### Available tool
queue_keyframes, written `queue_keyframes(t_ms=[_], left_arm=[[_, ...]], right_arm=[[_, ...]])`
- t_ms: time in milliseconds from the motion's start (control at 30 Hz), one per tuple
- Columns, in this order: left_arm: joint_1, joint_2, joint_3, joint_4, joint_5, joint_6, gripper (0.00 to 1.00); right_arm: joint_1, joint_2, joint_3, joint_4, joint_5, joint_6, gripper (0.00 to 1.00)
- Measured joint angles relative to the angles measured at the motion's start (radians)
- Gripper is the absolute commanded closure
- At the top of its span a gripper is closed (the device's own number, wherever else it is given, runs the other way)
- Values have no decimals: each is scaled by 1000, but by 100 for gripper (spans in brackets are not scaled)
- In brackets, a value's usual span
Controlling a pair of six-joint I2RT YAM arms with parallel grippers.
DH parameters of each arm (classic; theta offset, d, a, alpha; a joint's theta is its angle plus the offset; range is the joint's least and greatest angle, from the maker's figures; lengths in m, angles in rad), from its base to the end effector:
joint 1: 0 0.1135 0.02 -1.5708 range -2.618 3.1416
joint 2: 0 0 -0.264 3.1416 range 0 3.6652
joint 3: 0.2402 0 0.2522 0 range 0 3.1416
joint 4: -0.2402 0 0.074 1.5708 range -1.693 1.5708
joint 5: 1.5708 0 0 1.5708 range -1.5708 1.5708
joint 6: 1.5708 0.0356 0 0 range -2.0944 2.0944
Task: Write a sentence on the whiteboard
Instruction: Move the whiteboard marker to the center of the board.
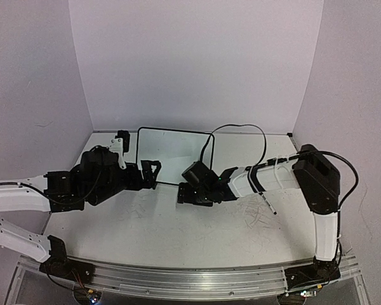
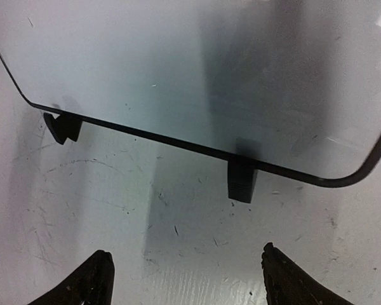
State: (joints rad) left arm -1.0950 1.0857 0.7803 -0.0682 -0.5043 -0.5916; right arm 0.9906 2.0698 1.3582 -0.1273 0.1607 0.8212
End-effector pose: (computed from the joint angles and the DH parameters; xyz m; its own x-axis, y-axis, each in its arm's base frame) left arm 0.1282 -0.2112 0.2922 -0.4579 -0.1774 -0.8711 0.3817 0.8457 -0.3728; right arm 0.2481 0.3682 0.1496 -0.8392 0.0376 -0.5425 -0.2241 0.8850 0.4081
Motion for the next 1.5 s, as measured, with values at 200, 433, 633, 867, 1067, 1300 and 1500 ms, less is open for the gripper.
queue_keyframes(t_ms=[200,433,633,867,1067,1300,1500], left_arm=[[1,-66,-28,-45,-28,23,0],[1,-106,-50,-66,-43,47,1],[1,-162,-58,-76,-55,50,1],[1,-193,-57,-109,-83,53,1],[1,-138,-42,-124,-104,69,1],[1,-25,36,-124,-100,78,2],[1,31,76,-113,-83,89,2]], right_arm=[[-2,76,55,-50,78,28,44],[-8,151,143,-56,149,28,60],[-8,190,193,-83,214,13,79],[-9,192,182,-100,265,-33,100],[-10,66,-34,-18,275,-149,100],[-26,-181,-401,114,227,-279,100],[-38,-342,-658,267,166,-362,100]])
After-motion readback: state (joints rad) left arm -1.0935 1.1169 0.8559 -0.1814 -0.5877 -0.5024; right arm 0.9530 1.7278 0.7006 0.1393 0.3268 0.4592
